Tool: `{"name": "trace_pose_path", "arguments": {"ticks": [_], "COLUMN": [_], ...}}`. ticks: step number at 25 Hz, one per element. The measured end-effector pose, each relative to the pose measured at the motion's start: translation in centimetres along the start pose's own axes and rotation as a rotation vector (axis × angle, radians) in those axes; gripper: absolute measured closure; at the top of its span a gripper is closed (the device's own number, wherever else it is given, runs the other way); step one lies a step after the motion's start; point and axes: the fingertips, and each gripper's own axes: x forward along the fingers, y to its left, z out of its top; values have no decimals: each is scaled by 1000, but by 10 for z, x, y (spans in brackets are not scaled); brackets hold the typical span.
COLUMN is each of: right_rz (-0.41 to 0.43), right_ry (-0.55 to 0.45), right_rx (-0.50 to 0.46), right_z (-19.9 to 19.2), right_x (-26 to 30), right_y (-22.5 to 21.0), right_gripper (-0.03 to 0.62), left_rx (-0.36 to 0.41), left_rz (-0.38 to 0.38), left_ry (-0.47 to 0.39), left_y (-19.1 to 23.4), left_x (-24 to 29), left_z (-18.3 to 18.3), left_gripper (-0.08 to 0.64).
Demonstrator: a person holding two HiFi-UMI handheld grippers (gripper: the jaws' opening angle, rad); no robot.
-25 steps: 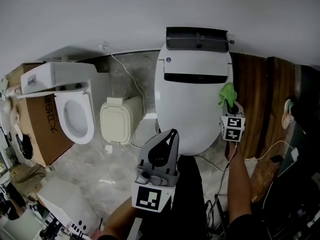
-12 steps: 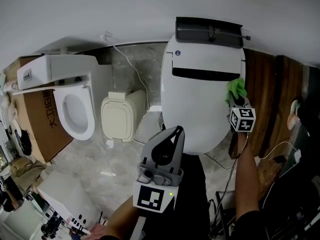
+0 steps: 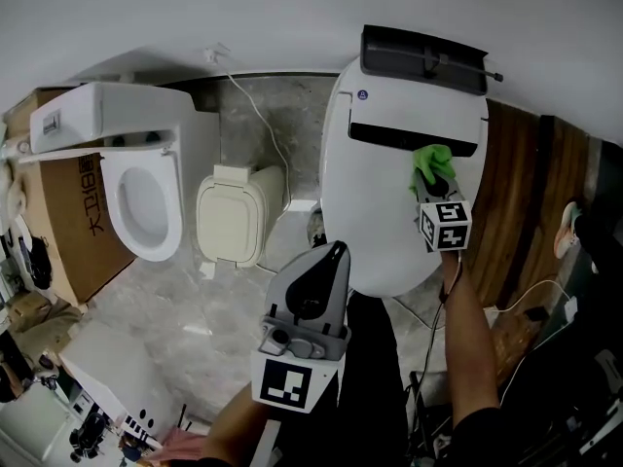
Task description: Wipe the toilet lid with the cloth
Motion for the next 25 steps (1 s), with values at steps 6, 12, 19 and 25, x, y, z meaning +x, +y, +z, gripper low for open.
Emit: {"name": "trace_pose_path", "arguments": {"ticks": [6, 12, 19, 25], "right_rz": [75, 123, 184, 263], "right_ry": [5, 3, 6, 41], "right_rx": [-57, -100, -132, -117], "right_z": [16, 28, 35, 33], "right_x": [23, 41, 58, 65], "right_y": [58, 105, 155, 185], "right_gripper": [555, 555, 556, 557], "left_rx": [-20, -27, -36, -34], "left_rz": [44, 80, 120, 136], "left_ry": [-12, -21, -33, -35], "left_y": [20, 44, 64, 69], "left_x": [-20, -36, -50, -59], "left_z": [0, 1, 2, 1], "left_gripper": [552, 552, 552, 552]}}
